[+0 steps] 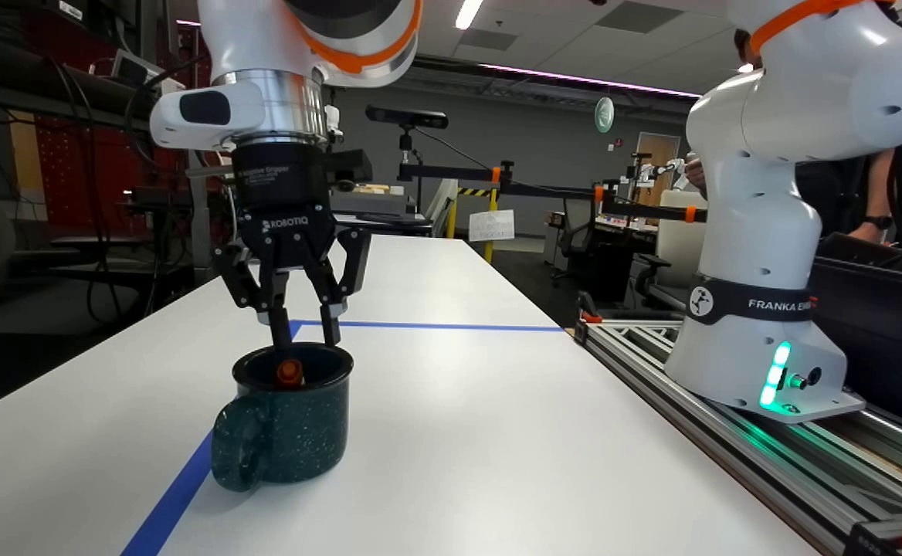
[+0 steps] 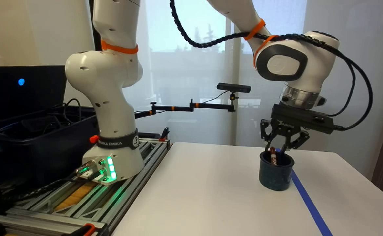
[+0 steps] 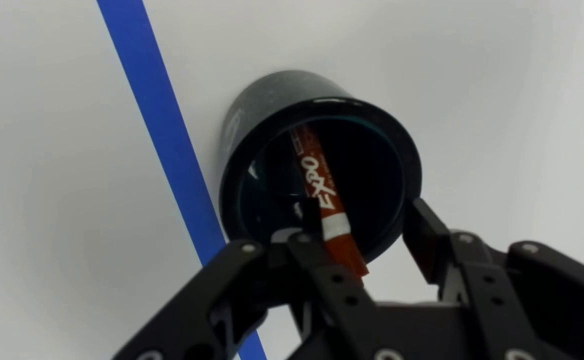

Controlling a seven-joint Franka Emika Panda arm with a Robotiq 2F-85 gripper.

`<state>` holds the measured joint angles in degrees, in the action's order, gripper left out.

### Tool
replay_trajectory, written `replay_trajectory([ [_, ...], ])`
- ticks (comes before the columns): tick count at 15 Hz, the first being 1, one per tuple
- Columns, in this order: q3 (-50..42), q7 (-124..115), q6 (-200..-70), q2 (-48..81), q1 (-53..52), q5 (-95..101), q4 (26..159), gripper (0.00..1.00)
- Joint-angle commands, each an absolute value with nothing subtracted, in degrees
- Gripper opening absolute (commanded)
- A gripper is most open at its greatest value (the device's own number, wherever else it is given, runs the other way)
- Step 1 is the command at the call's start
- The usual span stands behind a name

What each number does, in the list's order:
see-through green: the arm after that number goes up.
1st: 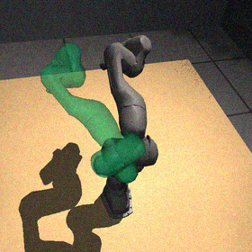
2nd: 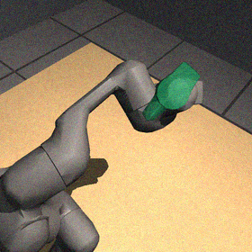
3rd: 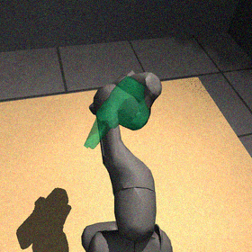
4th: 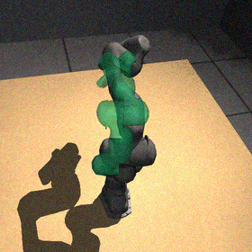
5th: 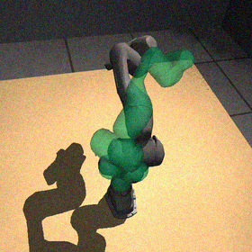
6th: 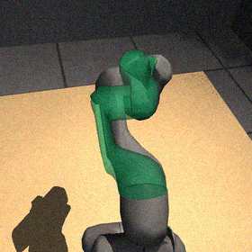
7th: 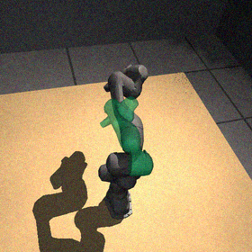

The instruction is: Place the marker on the table

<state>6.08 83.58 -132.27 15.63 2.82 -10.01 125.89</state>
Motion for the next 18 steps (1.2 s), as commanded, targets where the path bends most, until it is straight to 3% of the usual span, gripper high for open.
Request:
replay_trajectory([
  [1,6.5,84.7,-132.2,17.0,3.1,-10.4,124.8,0.52],
  [4,6.6,84.9,-132.7,17.7,3.2,-10.3,124.7,0.47],
  [7,6.7,85.5,-133.6,18.6,3.3,-10.4,124.5,0.55],
  [10,7.0,85.9,-134.6,19.5,3.3,-10.4,124.0,0.56],
  [14,7.5,86.4,-135.7,20.8,3.4,-10.5,123.2,0.47],
  [18,8.3,87.2,-136.9,22.5,3.6,-10.7,122.3,0.5],
])
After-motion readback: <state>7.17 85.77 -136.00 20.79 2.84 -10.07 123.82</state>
